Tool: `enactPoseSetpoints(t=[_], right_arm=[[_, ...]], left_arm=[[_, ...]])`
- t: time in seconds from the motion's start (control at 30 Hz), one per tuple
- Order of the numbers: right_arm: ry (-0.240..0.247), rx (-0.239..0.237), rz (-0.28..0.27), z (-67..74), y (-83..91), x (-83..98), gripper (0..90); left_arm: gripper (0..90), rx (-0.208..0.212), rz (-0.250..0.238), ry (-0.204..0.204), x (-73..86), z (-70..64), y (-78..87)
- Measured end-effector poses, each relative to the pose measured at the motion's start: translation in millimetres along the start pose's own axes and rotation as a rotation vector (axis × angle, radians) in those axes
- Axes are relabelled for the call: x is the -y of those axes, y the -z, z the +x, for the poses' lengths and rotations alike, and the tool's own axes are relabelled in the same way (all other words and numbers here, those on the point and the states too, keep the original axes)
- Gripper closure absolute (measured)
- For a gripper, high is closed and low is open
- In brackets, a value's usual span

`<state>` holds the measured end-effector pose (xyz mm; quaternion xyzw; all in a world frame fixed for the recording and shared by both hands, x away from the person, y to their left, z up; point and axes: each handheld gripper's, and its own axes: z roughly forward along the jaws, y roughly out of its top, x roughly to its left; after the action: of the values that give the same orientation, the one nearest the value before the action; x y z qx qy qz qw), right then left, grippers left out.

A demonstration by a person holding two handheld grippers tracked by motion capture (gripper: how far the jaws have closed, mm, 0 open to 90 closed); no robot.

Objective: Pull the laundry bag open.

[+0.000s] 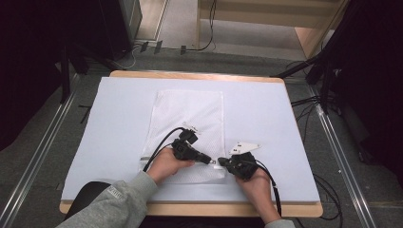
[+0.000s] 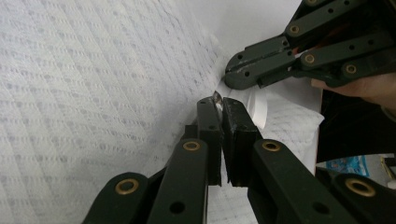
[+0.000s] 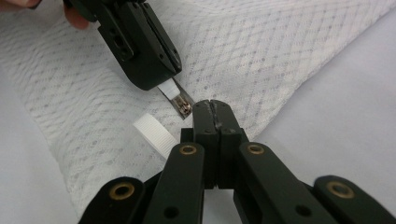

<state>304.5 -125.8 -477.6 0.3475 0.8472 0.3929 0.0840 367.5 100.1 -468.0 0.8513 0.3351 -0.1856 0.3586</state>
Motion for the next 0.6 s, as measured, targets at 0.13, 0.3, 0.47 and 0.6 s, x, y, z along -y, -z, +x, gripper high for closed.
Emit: enactPoseSetpoints(t=[0.13, 0.3, 0.47, 0.6], right_arm=[[-0.032, -0.012, 0.001, -1.8, 0.3, 0.2, 90.0], [-0.029, -0.014, 0.002, -2.1, 0.0, -0.6, 90.0], [-0.026, 0.003, 0.008, 0.0, -0.1, -1.8, 90.0], [-0.006, 0.011, 0.01, 1.3, -0.8, -1.7, 90.0]], left_arm=[[85.8, -0.026, 0.019, -0.023, -0.8, -2.1, -4.9], [86.3, -0.053, 0.011, -0.054, -3.2, -9.2, -13.6], [88.3, -0.055, 0.004, -0.045, -4.4, -8.2, -13.5], [88.5, -0.027, 0.0, -0.014, -5.8, -5.9, -10.6]])
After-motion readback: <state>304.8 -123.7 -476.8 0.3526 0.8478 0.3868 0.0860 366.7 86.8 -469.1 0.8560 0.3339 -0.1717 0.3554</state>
